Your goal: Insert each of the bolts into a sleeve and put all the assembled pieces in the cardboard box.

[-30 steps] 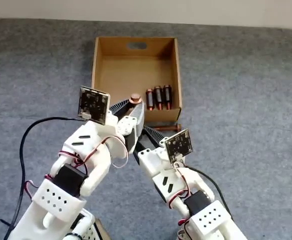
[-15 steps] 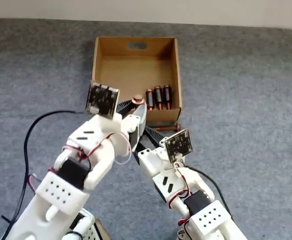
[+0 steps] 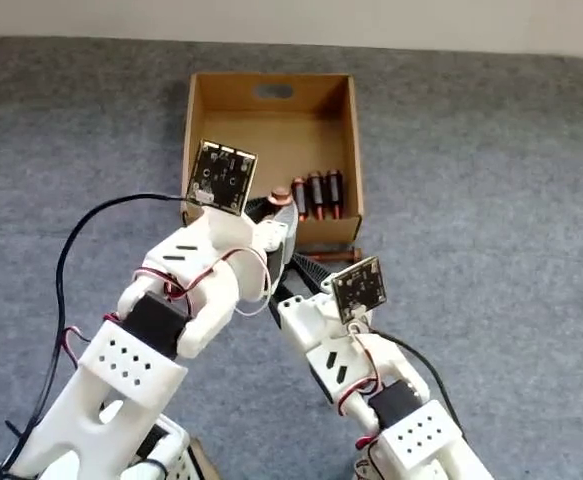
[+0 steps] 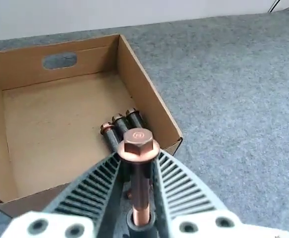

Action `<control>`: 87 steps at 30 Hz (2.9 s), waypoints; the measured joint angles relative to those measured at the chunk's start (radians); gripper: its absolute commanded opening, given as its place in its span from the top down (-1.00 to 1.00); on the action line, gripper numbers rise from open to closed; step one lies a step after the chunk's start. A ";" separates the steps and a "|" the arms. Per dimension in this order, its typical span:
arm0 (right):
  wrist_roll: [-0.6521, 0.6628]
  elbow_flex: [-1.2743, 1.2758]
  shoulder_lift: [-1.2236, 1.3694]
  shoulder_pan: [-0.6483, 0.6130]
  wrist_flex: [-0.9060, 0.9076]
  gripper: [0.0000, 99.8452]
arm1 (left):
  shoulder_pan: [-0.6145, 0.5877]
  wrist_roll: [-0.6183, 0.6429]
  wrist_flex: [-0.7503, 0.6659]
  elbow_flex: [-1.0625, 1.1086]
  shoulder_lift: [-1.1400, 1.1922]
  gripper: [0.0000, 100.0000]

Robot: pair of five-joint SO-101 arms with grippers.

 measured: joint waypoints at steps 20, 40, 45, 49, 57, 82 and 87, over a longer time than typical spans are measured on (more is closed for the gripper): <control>-0.003 0.000 -0.002 0.043 -0.002 0.99 | 0.002 0.002 -0.086 0.058 0.002 0.98; -0.003 0.000 -0.002 0.054 -0.002 0.99 | 0.020 0.002 -0.098 0.074 0.002 0.98; -0.003 0.000 -0.002 0.061 -0.002 0.99 | 0.021 0.002 -0.166 0.132 0.002 0.98; -0.003 0.000 -0.002 0.063 -0.002 0.99 | 0.023 0.002 -0.213 0.186 -0.035 0.98; -0.002 0.000 -0.003 0.063 -0.002 0.99 | 0.023 0.002 -0.292 0.316 -0.183 0.90; 0.000 0.000 -0.002 0.074 -0.002 0.99 | 0.002 -0.005 -0.299 0.328 -0.227 0.76; 0.000 0.000 -0.002 0.074 -0.002 0.99 | -0.157 -0.005 -0.299 0.328 -0.227 0.97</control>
